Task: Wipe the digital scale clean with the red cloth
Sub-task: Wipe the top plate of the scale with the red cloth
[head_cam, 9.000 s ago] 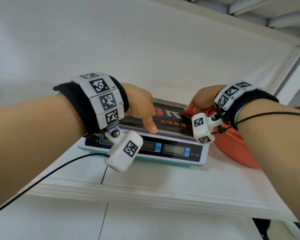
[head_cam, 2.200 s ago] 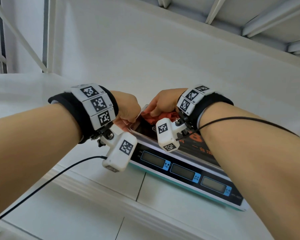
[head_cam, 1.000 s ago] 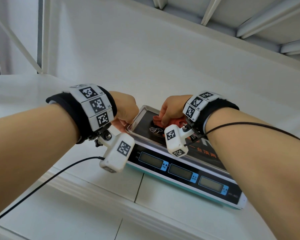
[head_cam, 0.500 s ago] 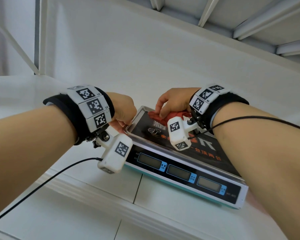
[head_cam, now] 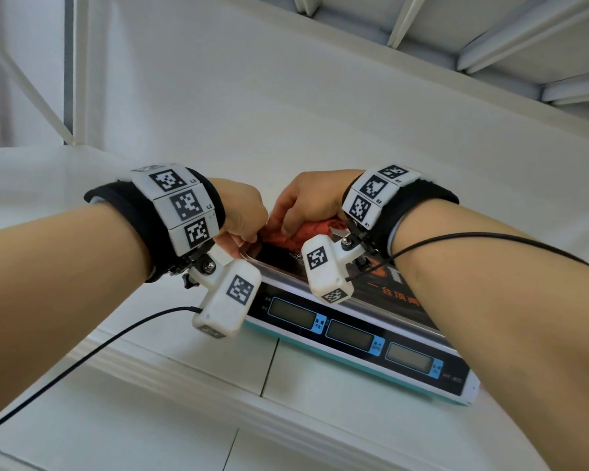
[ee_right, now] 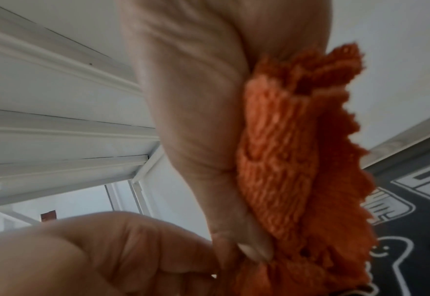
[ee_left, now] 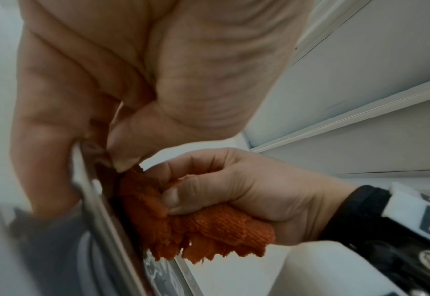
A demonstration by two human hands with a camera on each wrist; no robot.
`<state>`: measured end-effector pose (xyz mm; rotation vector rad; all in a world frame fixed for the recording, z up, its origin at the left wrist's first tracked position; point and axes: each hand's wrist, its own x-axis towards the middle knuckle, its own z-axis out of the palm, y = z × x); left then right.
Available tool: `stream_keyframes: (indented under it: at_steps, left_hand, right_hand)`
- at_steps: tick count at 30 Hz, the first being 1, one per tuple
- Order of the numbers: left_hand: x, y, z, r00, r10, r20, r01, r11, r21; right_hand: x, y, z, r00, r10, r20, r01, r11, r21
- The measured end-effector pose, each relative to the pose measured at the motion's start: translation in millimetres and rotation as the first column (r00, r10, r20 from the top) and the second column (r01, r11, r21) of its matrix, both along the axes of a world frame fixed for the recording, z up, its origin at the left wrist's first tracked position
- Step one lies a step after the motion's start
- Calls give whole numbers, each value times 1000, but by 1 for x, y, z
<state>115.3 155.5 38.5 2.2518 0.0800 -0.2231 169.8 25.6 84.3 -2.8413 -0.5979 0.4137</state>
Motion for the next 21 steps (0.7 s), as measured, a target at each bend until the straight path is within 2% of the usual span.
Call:
stream_keyframes:
  at_steps: [5, 8, 13, 16, 19, 21]
  left_hand:
    - [0, -1, 1, 1000, 10, 4, -10, 1000, 14]
    - [-2, 0, 1, 1000, 20, -5, -20, 1000, -21]
    - [-6, 2, 2, 1000, 18, -7, -19, 999, -37]
    - [-7, 1, 2, 1000, -6, -1, 6, 1000, -26]
    - [-5, -3, 3, 1000, -15, -2, 15, 999, -31]
    - [-5, -7, 5, 1000, -1, 24, 1, 1000, -6]
  right_hand:
    - [-9, 2, 2, 996, 67, -61, -69, 997, -32]
    - [-10, 1, 9, 992, 55, -114, -62, 996, -56]
    - [1, -12, 13, 997, -67, 37, 68, 997, -23]
    - [8, -25, 8, 979, -161, 122, 170, 983, -66]
    - [9, -37, 2, 970, -215, 112, 230, 962, -144]
    - [9, -42, 1, 971, -228, 75, 236, 962, -133]
